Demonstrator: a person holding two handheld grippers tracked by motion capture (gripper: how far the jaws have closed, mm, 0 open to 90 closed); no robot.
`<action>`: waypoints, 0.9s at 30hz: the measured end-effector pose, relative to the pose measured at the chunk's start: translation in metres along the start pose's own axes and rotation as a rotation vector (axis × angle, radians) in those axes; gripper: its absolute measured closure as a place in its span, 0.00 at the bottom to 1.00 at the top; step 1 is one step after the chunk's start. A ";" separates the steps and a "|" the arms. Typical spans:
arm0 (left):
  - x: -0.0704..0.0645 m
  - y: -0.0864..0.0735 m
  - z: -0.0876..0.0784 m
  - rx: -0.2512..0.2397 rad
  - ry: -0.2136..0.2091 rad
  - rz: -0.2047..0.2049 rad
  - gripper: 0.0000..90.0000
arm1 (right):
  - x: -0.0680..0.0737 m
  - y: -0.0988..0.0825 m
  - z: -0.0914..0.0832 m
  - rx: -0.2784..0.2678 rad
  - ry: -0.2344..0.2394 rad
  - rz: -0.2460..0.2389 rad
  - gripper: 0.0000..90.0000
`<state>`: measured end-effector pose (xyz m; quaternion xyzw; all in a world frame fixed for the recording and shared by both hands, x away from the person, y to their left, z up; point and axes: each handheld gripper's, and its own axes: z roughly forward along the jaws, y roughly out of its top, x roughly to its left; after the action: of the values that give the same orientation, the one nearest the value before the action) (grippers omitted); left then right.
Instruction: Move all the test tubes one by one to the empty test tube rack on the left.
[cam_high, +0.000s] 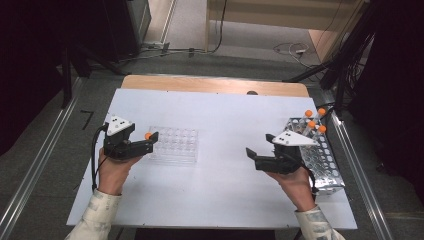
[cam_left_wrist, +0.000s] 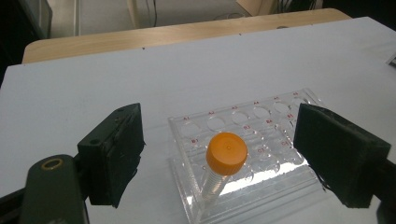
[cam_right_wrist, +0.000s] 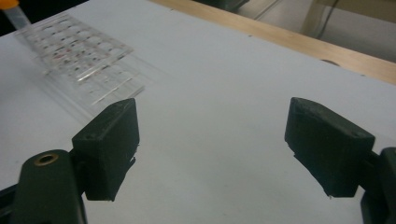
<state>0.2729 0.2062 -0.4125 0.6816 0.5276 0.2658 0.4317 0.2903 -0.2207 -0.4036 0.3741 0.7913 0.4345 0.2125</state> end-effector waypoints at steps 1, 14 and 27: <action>0.000 0.000 0.000 0.000 0.001 0.001 0.18 | -0.005 0.000 -0.003 -0.007 -0.014 0.005 0.18; 0.000 0.000 0.000 -0.006 0.010 0.001 0.17 | -0.058 -0.010 -0.035 -0.045 -0.162 0.105 0.18; 0.001 0.000 0.000 -0.008 0.013 -0.004 0.16 | -0.083 -0.021 -0.042 -0.036 -0.233 0.156 0.18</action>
<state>0.2731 0.2067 -0.4128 0.6772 0.5306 0.2715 0.4315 0.3065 -0.3149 -0.3979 0.4785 0.7218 0.4175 0.2754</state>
